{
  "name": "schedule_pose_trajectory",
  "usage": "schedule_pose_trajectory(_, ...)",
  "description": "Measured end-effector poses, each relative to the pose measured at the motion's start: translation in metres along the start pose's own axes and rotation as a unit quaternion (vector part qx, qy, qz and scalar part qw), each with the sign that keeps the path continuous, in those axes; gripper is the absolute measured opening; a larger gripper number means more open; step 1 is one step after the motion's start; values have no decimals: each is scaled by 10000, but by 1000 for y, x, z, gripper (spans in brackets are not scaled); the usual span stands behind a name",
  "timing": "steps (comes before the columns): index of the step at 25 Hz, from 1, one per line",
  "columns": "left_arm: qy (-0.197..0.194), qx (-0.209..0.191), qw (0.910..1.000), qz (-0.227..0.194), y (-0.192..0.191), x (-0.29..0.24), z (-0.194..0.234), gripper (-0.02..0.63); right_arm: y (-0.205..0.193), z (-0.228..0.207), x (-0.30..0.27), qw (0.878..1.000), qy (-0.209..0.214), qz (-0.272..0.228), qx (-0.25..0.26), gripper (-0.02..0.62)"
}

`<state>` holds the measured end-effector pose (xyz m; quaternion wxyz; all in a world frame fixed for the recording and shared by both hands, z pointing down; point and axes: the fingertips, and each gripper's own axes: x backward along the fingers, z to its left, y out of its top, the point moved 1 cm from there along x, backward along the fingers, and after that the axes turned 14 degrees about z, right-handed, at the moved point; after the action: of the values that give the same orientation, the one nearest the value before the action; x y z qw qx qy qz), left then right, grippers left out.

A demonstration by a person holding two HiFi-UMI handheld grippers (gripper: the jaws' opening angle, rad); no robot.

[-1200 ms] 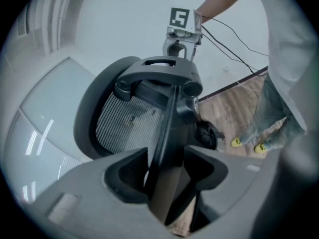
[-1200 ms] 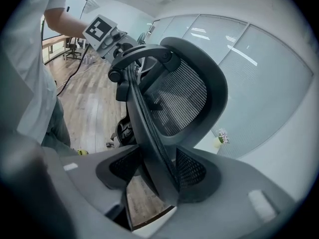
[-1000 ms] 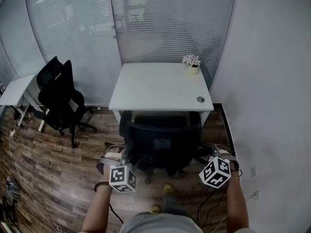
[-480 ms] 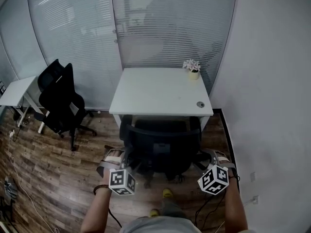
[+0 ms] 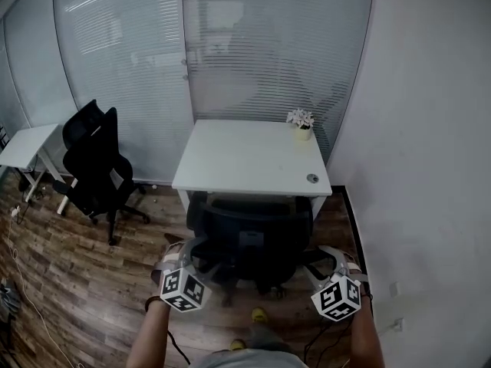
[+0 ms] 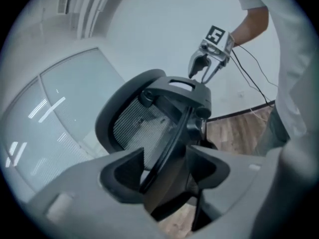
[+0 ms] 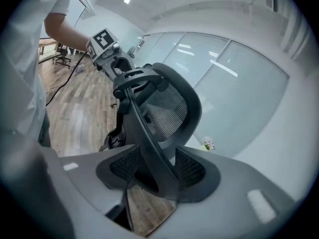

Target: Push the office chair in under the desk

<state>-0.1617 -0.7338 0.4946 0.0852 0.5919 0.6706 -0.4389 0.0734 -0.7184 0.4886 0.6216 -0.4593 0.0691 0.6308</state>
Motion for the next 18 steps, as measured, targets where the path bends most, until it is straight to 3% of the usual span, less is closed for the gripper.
schedule_pose_trajectory(4, 104, 688, 9969, -363, 5, 17, 7, 224, 5, -4, 14, 9963, -152, -330, -775, 212)
schedule_pose_trajectory(9, 262, 1466, 9865, -680, 0, 40, 9, 187, 15, -8, 39, 9782, -372, -857, -1855, 178)
schedule_pose_trajectory(12, 345, 1918, 9767, -895, -1, 57, 10, 176, 19, -8, 52, 9654, -476, -1090, -2319, 163)
schedule_pose_trajectory(15, 571, 2381, 9629, -1134, -2, 75, 18, 119, 21, -6, 63, 9529, -596, -1270, -2690, 135)
schedule_pose_trajectory(18, 708, 2560, 9556, -1274, -2, 87, 20, 67, 19, -5, 73, 9378, -688, -1412, -3096, 95)
